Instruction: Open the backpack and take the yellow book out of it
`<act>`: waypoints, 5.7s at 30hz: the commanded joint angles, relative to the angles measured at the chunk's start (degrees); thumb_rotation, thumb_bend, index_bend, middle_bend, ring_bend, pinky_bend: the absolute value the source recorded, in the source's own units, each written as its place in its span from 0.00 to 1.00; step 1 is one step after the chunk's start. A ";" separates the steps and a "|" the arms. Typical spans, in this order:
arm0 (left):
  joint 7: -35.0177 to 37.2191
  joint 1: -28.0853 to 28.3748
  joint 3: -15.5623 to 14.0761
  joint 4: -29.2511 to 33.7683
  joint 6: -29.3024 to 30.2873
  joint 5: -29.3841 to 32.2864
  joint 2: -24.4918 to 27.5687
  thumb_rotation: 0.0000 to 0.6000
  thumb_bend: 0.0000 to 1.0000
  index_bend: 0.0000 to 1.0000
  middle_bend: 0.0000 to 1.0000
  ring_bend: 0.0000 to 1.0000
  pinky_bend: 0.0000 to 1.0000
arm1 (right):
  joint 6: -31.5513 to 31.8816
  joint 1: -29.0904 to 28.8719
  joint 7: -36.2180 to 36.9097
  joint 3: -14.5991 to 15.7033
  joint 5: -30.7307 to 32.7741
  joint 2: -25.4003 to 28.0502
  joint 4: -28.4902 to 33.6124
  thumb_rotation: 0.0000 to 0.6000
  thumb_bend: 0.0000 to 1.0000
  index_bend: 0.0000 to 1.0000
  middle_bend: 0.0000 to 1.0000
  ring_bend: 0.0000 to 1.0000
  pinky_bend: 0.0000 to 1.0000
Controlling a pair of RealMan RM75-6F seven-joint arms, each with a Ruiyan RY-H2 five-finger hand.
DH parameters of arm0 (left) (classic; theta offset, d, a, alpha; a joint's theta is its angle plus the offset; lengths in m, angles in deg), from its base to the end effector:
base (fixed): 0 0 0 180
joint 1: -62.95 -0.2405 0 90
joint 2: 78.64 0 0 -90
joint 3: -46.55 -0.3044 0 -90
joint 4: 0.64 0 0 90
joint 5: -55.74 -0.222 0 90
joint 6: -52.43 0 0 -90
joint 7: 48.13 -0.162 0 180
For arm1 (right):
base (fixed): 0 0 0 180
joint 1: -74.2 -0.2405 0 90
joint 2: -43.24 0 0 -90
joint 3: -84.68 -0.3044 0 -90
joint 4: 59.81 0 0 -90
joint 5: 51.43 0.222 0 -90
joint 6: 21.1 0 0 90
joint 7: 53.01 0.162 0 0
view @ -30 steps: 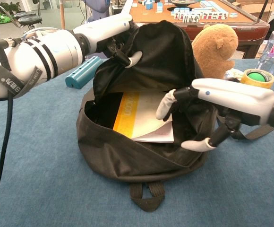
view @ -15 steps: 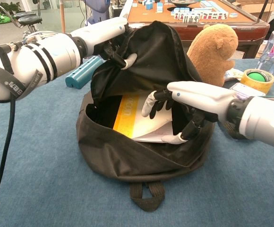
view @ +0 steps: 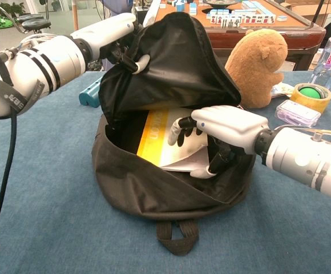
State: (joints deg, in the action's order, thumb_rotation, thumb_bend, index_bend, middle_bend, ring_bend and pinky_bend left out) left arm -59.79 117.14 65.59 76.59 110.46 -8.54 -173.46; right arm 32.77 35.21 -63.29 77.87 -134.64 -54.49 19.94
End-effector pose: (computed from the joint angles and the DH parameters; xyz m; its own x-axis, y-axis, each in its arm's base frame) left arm -0.0689 0.4555 -0.0258 0.2441 0.1010 0.9645 0.8685 -0.4652 -0.1711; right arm -0.1549 -0.3386 -0.0995 0.4208 -0.3059 0.8540 -0.7942 -0.5792 0.1839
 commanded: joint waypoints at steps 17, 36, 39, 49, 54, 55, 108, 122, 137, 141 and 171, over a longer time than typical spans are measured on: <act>-2.44 -0.34 0.08 -2.97 1.13 1.62 -1.19 1.00 0.57 0.62 0.70 0.62 0.54 | 8.02 -0.07 7.73 2.91 -6.68 -11.18 -19.10 1.00 0.03 0.31 0.35 0.26 0.27; -4.35 -0.58 0.75 -5.81 0.00 5.11 -1.46 1.00 0.57 0.62 0.70 0.62 0.54 | 14.35 -1.21 14.87 3.41 -10.18 -18.94 -36.53 1.00 0.20 0.35 0.42 0.31 0.31; -4.48 -0.65 0.77 -5.94 0.12 5.21 -1.44 1.00 0.57 0.62 0.70 0.62 0.54 | 15.13 -1.60 15.76 3.42 -10.58 -19.65 -38.32 1.00 0.22 0.36 0.43 0.34 0.33; -4.83 -0.91 0.75 -6.17 -0.47 6.08 -0.88 1.00 0.57 0.61 0.70 0.62 0.54 | 18.47 -2.91 18.27 3.15 -11.57 -22.11 -44.74 1.00 0.43 0.50 0.52 0.45 0.45; -4.61 -1.03 0.72 -5.73 -0.58 6.01 -0.48 1.00 0.57 0.61 0.70 0.61 0.54 | 20.33 -3.21 18.89 3.33 -12.12 -21.99 -45.89 1.00 0.55 0.68 0.61 0.54 0.58; -4.57 -1.03 0.74 -5.63 -0.60 5.99 -0.41 1.00 0.57 0.61 0.70 0.61 0.54 | 20.61 -3.14 19.02 3.41 -12.17 -21.76 -45.65 1.00 0.56 0.71 0.62 0.56 0.60; -12.09 -9.69 -9.45 29.07 4.54 0.56 18.03 0.68 0.25 0.14 0.34 0.34 0.34 | 30.91 6.42 20.02 -6.73 -8.24 35.77 26.76 1.00 0.60 0.81 0.70 0.65 0.68; -5.54 -13.89 -8.95 30.85 6.77 -1.78 25.79 0.68 0.25 0.15 0.34 0.34 0.34 | 28.82 6.77 19.34 -8.68 -4.90 35.57 22.34 1.00 0.60 0.81 0.71 0.66 0.68; -6.44 -16.53 -9.94 28.04 7.91 -0.90 27.25 0.81 0.25 0.15 0.34 0.34 0.34 | 18.00 -3.37 15.07 -4.83 -6.22 9.84 -3.13 1.00 0.54 0.63 0.51 0.48 0.54; -6.16 -17.33 -10.11 27.24 8.15 -0.49 27.58 0.82 0.25 0.15 0.34 0.34 0.34 | 10.40 -4.68 13.60 -2.50 -3.89 9.88 0.16 1.00 0.31 0.12 0.17 0.14 0.20; 1.22 -28.61 -13.43 20.57 14.38 -3.08 30.98 1.00 0.25 0.19 0.34 0.34 0.34 | 32.34 19.35 11.49 6.75 -8.43 37.30 14.23 1.00 0.27 0.33 0.39 0.34 0.41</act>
State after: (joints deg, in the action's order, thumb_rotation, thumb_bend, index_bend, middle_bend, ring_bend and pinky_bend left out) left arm -58.85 89.25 52.36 97.47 123.84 -11.11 -142.41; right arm 63.50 52.22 -49.75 83.54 -144.02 -18.01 35.63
